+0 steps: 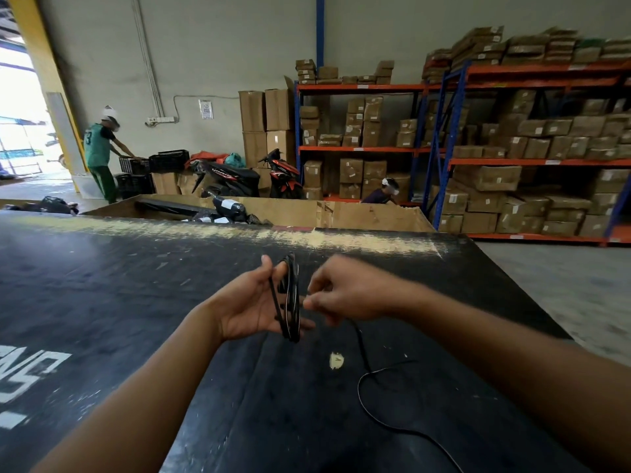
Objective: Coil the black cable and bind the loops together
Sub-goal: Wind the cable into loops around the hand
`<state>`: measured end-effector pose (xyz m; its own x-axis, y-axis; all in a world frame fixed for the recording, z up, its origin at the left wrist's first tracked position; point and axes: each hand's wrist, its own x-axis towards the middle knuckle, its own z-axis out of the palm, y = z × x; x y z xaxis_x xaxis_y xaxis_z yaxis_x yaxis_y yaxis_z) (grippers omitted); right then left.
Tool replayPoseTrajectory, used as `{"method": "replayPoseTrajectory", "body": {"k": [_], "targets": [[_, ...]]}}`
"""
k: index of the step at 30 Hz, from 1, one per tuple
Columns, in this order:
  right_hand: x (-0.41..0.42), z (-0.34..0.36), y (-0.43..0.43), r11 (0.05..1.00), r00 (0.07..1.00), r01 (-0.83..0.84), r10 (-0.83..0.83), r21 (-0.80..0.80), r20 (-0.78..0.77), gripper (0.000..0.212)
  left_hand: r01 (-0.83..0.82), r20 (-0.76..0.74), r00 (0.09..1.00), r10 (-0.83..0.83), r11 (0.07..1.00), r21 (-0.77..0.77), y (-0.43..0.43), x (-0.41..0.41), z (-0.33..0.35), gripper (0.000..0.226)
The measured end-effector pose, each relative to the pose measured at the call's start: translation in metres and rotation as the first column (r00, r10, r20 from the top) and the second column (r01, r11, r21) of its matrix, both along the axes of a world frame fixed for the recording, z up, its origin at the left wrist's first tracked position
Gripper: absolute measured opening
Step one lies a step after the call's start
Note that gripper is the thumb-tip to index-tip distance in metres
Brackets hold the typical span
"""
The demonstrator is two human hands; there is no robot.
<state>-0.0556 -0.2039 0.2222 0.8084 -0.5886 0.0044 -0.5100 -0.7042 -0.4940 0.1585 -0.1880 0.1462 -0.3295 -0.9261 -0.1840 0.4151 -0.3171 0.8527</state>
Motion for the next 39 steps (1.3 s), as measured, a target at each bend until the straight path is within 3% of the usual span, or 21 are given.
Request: {"method": "replayPoseTrajectory", "body": {"k": [9,14,19,29,39], "targets": [[-0.009,-0.087,0.03,0.924,0.998,-0.048,0.026,0.379,0.063,0.024,-0.078,-0.141,0.987,0.076,0.997,-0.01,-0.007,0.007,0.01,0.051],[-0.011,-0.11,0.042,0.882,0.988,-0.152,0.128,0.447,0.084,0.03,-0.091,-0.159,0.984,0.084,0.995,-0.04,-0.005,0.003,0.014,0.053],[-0.01,-0.13,0.043,0.88,0.99,-0.139,0.125,0.454,0.06,0.031,0.02,-0.212,0.976,-0.041,0.995,-0.099,0.001,-0.007,0.022,0.054],[-0.014,-0.124,-0.024,0.985,1.0,0.002,-0.002,0.173,0.004,0.02,0.375,-0.124,0.909,-0.398,0.91,-0.174,0.026,-0.047,0.033,0.057],[-0.025,-0.045,-0.094,0.984,0.991,0.125,-0.13,-0.128,-0.029,0.015,0.468,0.068,0.883,-0.465,0.883,-0.041,0.036,-0.059,0.016,0.059]]}}
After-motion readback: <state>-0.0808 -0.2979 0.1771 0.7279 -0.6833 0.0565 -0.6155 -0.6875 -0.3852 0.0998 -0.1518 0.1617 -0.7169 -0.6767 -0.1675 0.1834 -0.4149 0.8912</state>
